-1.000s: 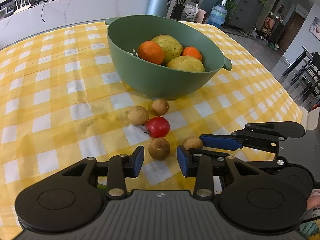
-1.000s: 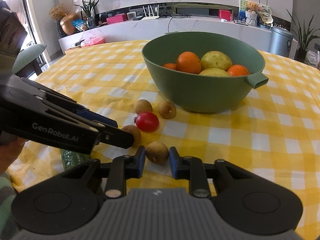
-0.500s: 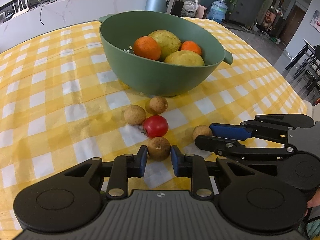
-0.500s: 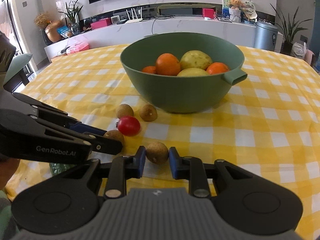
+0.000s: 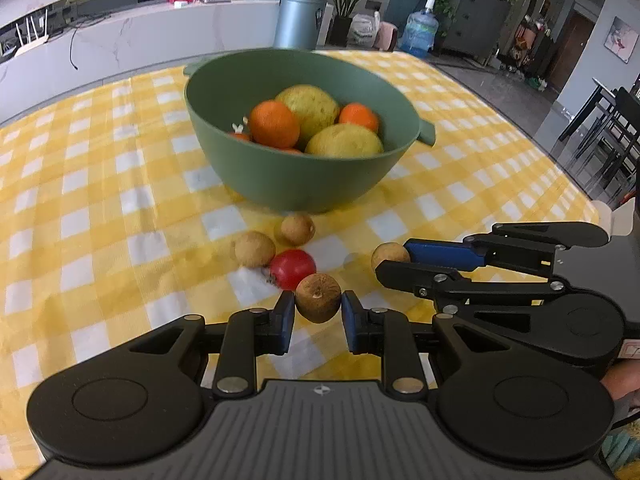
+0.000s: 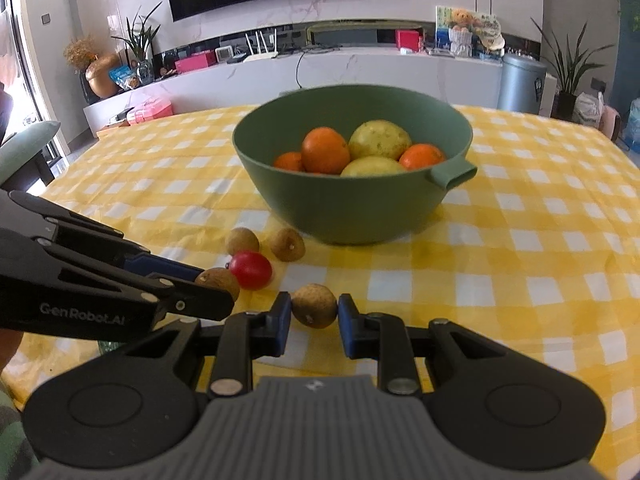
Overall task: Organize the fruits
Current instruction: 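Carry both held kiwis over the green colander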
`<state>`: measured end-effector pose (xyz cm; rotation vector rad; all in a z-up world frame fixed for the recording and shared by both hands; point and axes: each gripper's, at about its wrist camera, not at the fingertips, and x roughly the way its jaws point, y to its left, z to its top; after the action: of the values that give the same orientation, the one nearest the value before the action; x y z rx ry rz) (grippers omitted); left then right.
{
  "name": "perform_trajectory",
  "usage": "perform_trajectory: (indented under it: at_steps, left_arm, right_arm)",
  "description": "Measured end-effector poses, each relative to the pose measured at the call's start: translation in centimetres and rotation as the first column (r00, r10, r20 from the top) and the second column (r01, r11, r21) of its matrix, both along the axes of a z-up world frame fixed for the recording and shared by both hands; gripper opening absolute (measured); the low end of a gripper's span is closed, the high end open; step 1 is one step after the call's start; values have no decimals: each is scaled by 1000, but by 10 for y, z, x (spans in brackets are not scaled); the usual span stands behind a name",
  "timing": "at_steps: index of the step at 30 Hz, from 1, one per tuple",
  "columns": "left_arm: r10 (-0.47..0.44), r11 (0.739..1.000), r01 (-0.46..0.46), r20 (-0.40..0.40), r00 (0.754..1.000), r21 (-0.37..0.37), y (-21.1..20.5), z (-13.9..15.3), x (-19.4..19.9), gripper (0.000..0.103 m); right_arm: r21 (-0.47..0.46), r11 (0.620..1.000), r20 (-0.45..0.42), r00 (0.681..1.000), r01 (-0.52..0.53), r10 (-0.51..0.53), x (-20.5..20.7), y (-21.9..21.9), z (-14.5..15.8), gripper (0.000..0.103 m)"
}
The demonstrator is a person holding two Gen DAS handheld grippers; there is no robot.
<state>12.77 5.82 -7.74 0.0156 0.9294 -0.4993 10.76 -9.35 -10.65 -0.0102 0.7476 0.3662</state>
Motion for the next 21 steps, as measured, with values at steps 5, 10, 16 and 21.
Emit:
perform_trajectory:
  at_steps: [5, 10, 16, 21]
  left_arm:
    - [6, 1000, -5, 30, 1000, -10, 2, 9, -2, 28]
    - [20, 999, -18, 65, 998, -33, 3, 18, -1, 28]
    - [42, 997, -34, 110, 993, -70, 4, 33, 4, 28]
    - [53, 996, -41, 147, 988, -83, 0, 44, 9, 28]
  right_arm:
    - [-12, 1000, 37, 999, 4, -4, -2, -2, 6, 21]
    - [-29, 1000, 85, 996, 11, -8, -4, -4, 14, 21]
    - [-24, 1000, 129, 992, 15, -12, -3, -7, 27, 21]
    - [-11, 1000, 159, 987, 14, -13, 1, -9, 38, 21]
